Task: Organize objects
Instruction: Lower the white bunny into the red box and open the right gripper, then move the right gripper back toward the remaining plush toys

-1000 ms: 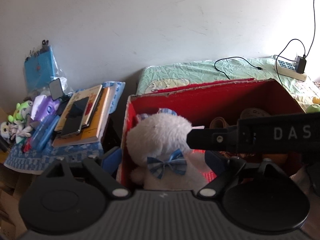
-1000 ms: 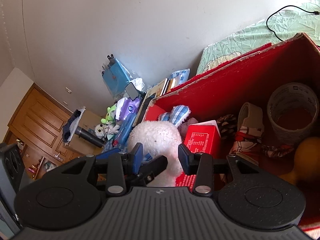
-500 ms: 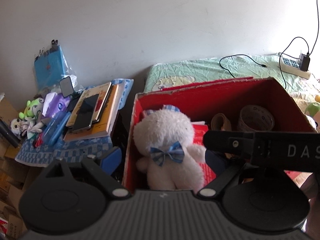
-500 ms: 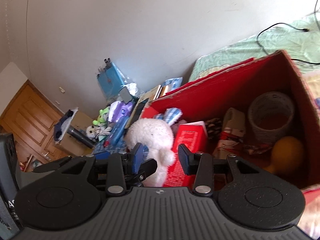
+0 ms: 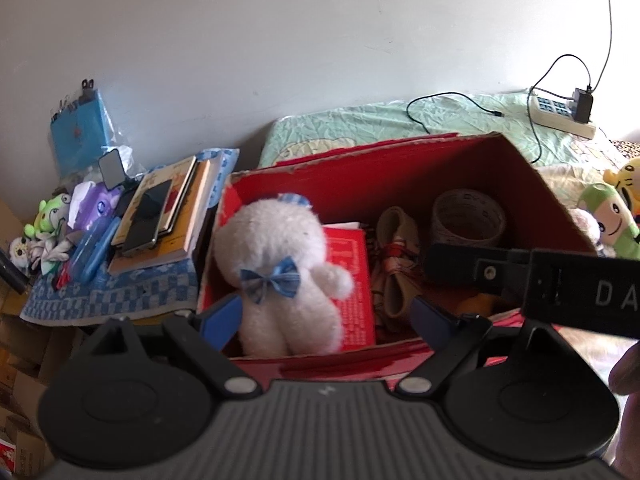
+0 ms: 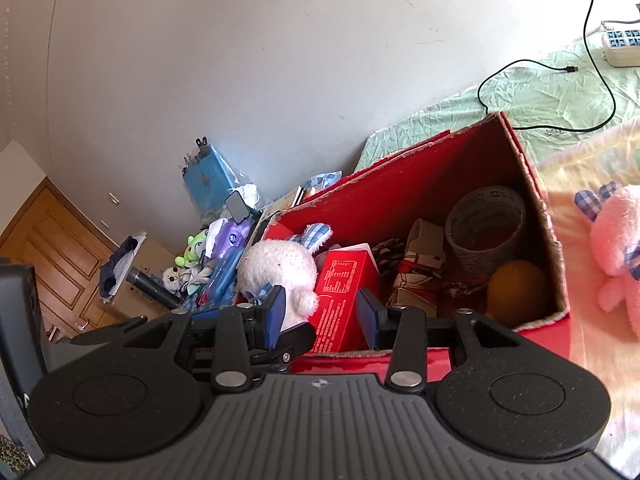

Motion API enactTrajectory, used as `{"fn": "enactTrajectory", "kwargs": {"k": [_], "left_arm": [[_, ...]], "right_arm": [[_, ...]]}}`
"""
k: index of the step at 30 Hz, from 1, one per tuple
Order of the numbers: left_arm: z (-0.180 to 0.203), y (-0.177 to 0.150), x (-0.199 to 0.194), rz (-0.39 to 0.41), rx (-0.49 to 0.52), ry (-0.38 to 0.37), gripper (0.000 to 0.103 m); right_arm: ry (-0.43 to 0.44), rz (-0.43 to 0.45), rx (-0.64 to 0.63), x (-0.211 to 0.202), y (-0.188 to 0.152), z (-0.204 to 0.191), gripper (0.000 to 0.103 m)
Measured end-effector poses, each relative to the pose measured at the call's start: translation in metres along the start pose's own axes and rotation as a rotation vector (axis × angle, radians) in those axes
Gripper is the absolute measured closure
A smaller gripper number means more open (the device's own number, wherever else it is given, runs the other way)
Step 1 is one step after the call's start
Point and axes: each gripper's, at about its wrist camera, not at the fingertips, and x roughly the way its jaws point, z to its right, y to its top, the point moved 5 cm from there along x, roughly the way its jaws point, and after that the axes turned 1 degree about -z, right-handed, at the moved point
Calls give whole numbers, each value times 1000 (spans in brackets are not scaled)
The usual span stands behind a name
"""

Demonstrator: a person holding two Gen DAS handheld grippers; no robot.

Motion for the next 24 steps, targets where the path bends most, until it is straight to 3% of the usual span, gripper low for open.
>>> {"fn": "enactTrajectory", "kwargs": {"k": [10, 24], "left_arm": [[18, -2, -14, 14, 19, -18, 9], [35, -15, -22, -31, 4, -55, 9]], "right_arm": [[2, 12, -15, -16, -5, -2, 60], [0, -8, -18, -34, -17, 4, 60]]}}
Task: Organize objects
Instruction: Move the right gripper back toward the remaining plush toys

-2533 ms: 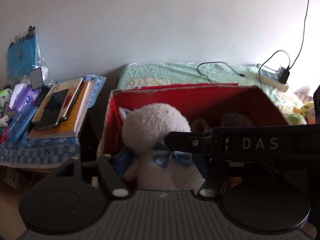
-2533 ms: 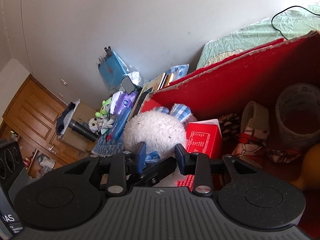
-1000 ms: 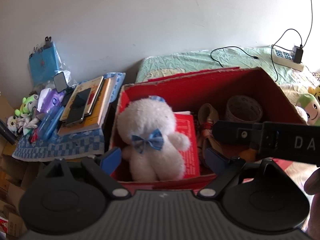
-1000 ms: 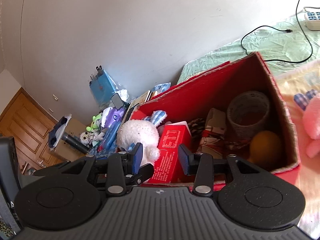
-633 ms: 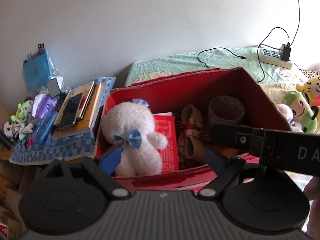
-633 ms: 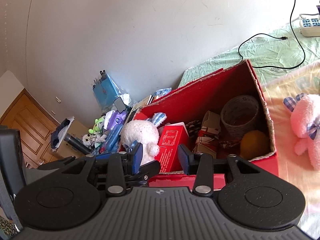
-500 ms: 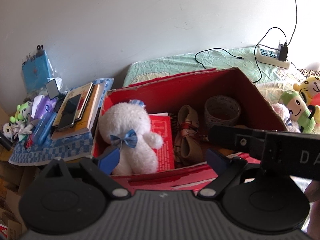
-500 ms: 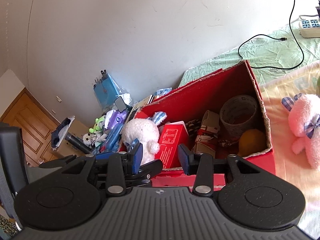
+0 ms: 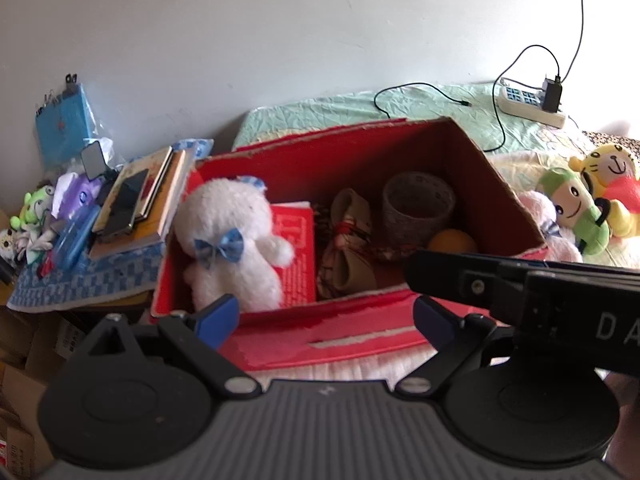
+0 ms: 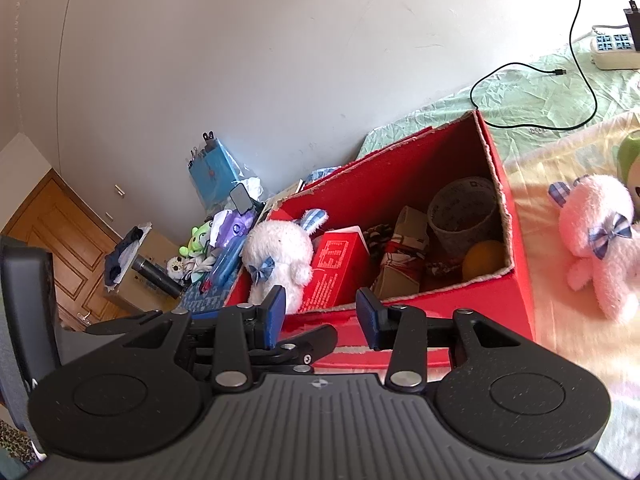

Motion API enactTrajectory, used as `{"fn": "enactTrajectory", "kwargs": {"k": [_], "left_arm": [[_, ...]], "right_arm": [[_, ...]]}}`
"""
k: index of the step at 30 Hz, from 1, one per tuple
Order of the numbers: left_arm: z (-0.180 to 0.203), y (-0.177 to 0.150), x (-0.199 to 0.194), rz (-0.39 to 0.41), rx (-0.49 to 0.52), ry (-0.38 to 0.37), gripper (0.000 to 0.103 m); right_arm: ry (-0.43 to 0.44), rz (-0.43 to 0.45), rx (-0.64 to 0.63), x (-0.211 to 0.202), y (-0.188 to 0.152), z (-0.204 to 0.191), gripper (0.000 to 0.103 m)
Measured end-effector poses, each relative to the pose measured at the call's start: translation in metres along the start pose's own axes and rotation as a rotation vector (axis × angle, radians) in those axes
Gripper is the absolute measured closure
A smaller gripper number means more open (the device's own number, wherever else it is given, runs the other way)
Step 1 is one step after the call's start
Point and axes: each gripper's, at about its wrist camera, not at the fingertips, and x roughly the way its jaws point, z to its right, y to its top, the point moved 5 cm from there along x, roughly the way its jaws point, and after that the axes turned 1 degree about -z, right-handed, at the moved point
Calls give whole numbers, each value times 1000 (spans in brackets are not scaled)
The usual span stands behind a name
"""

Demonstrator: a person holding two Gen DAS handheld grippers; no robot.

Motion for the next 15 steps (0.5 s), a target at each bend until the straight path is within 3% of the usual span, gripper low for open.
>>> {"fn": "enactTrajectory", "kwargs": {"k": [15], "left_arm": [[33, -23, 17, -107, 32, -79, 8]], "right_arm": [[-85, -45, 45, -10, -20, 28, 60]]}}
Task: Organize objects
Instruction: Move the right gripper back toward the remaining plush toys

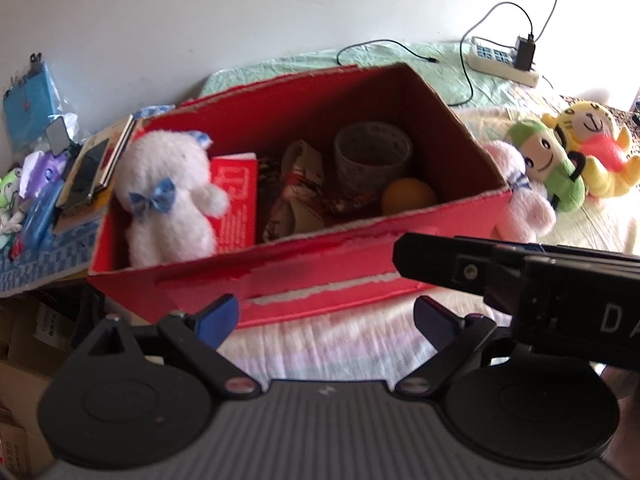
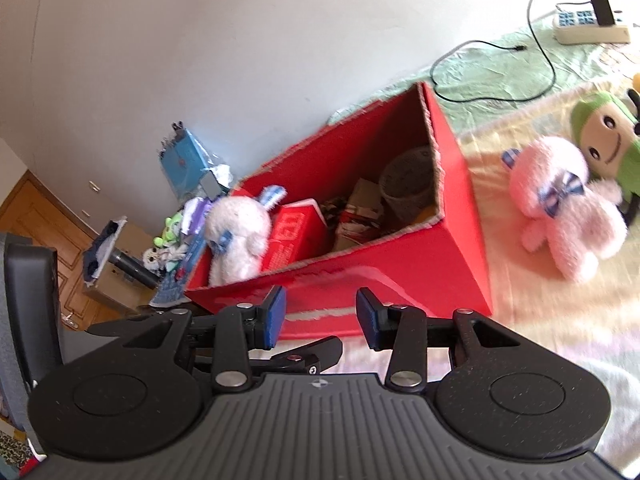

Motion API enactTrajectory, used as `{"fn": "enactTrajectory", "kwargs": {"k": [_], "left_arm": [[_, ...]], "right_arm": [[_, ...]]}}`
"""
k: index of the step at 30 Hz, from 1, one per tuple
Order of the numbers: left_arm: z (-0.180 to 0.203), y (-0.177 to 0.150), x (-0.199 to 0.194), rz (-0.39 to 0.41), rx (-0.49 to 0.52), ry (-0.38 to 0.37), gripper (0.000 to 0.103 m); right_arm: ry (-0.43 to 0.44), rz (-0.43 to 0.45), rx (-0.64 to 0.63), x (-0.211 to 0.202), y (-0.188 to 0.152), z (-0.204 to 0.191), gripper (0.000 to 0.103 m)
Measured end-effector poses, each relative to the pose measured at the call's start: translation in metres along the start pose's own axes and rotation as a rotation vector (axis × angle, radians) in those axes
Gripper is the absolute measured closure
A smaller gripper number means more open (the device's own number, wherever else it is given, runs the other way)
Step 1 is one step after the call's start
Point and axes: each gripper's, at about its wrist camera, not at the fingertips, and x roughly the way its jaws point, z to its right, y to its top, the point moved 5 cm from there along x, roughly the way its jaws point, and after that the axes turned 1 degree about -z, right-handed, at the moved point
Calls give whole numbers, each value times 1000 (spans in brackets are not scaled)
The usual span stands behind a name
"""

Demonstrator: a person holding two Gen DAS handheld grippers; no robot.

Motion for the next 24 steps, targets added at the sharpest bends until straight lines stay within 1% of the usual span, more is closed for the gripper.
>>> {"fn": "enactTrajectory", "kwargs": {"k": [7, 11, 17, 21, 24], "left_arm": [[12, -15, 16, -74, -3, -52, 8], [17, -22, 26, -109, -7, -65, 8], [23, -30, 37, -136, -23, -90, 8], [32, -33, 44, -158, -3, -91, 8], [42, -34, 47, -162, 18, -82, 8]], "right_arm": [[-85, -58, 45, 6, -12, 16, 60], [-125, -79, 74, 8, -17, 26, 60], [-162, -108, 114, 8, -25, 43, 59], [-173, -119, 149, 6, -24, 57, 59], [-171, -139, 146, 7, -22, 67, 59]]}}
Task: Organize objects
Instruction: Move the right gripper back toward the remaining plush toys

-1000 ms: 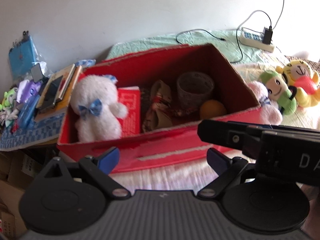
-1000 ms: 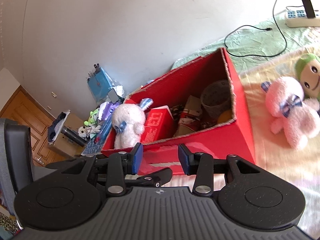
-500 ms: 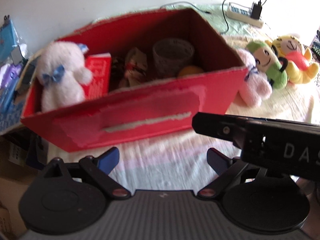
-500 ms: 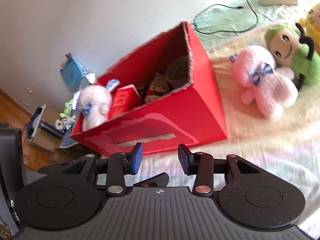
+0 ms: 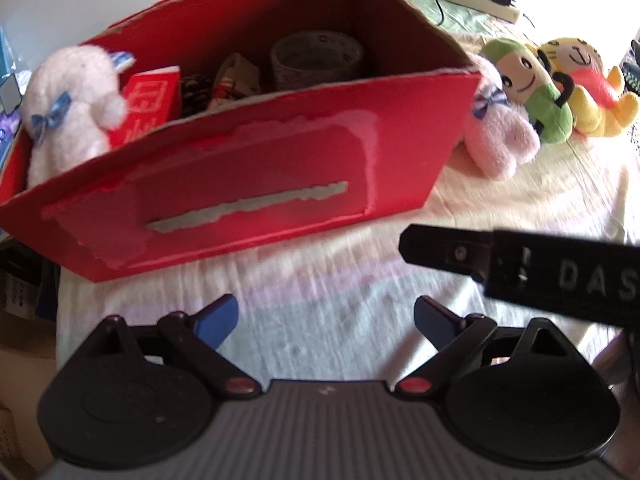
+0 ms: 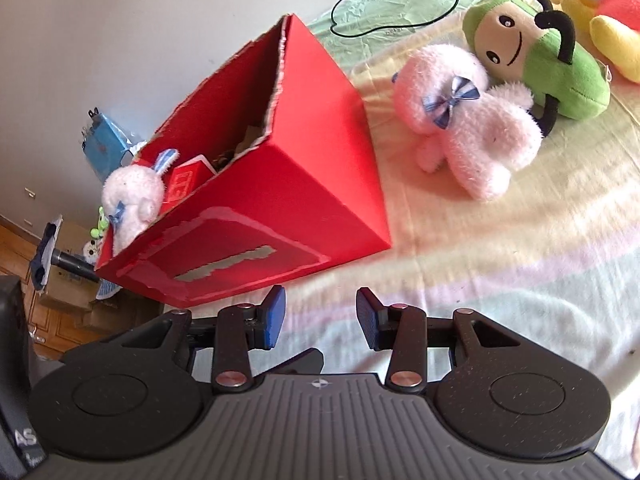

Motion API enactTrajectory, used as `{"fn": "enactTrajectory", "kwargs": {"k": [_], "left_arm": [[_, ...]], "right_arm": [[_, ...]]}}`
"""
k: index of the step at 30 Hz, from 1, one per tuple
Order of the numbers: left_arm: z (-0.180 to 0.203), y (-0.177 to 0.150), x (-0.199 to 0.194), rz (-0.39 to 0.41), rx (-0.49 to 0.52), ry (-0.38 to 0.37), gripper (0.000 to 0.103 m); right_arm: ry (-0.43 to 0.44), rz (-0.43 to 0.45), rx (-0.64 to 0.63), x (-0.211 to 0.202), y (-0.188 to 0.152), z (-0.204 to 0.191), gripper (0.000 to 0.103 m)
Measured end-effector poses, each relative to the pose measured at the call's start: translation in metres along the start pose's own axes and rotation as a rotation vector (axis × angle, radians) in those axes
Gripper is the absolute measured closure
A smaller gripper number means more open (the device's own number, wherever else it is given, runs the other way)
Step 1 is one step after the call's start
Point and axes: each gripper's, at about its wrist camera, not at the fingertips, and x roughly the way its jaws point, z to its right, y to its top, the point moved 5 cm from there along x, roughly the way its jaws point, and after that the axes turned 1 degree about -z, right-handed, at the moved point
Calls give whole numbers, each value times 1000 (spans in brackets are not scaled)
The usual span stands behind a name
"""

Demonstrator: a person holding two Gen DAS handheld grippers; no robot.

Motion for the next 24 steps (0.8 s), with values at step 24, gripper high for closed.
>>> {"fn": "enactTrajectory", "kwargs": {"k": [24], "left_arm": [[144, 31, 19, -25, 100, -111, 8]], "right_arm": [[29, 32, 206, -66, 50, 154, 59]]}}
